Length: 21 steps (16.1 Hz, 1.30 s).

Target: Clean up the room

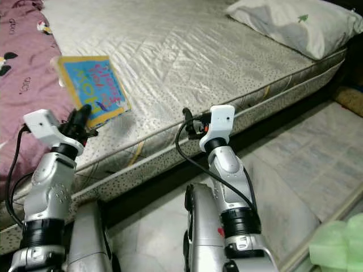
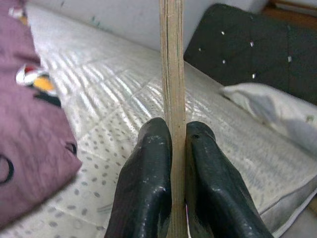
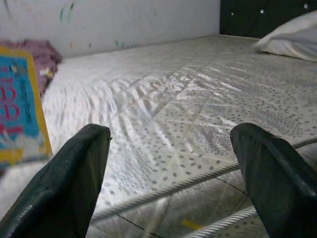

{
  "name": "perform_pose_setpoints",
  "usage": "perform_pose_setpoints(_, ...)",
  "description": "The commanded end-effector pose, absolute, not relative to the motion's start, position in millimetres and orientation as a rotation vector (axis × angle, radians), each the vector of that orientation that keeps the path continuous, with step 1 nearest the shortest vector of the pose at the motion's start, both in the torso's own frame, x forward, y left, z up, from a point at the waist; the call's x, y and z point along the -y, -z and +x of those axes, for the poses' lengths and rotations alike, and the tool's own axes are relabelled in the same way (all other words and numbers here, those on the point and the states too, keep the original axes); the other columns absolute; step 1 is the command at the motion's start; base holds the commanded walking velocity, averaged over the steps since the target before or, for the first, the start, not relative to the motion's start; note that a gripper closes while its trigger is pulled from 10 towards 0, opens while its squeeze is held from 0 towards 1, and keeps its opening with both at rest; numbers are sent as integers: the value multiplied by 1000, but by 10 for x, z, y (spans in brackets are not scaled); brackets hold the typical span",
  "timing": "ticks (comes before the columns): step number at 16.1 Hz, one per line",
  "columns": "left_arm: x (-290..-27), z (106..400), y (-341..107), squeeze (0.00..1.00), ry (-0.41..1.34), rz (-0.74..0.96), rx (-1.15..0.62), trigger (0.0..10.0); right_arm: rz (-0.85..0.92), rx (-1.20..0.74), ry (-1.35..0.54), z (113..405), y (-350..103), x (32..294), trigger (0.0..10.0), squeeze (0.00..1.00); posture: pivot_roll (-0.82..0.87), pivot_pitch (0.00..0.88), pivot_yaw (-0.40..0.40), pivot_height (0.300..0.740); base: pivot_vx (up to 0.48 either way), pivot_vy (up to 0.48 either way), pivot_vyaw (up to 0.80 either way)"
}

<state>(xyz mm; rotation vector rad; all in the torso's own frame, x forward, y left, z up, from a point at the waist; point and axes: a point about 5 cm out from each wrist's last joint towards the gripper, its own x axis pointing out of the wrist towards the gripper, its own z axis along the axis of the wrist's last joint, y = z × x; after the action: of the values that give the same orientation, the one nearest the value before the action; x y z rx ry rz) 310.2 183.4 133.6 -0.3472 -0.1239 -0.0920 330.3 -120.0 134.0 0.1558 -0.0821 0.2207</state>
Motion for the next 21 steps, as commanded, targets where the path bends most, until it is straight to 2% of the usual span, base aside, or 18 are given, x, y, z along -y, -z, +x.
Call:
perform_pose_setpoints(1, -1808, 3106, -1475, 0, 104, -293, 183, 2039, 183, 79, -217, 3335, -1360, 1203, 10000, 0, -20, 0, 13, 518, 0, 0, 0)
perform_pose_setpoints(2, -1781, 3105, -1452, 0, 73, -208, 161, 10000, 186, 89, -233, 3322, -1366, 1152, 10000, 0, -18, 0, 16, 532, 0, 0, 0)
perform_pose_setpoints(15, -1756, 3077, -1415, 0, 16, -3, 136, 10000, 182, 116, -176, 3381, -1420, 1278, 10000, 0, -24, 0, 26, 698, 0, 0, 0)
perform_pose_setpoints(19, -1767, 3059, -1408, 0, -2, -5, 134, 10000, 179, 121, -172, 3379, -1430, 1293, 10000, 0, -24, 0, 25, 738, 0, 0, 0)
perform_pose_setpoints(21, -1782, 3049, -1377, 0, -9, 18, 123, 10000, 175, 118, -168, 3371, -1414, 1316, 10000, 0, -24, 0, 23, 740, 0, 0, 0)
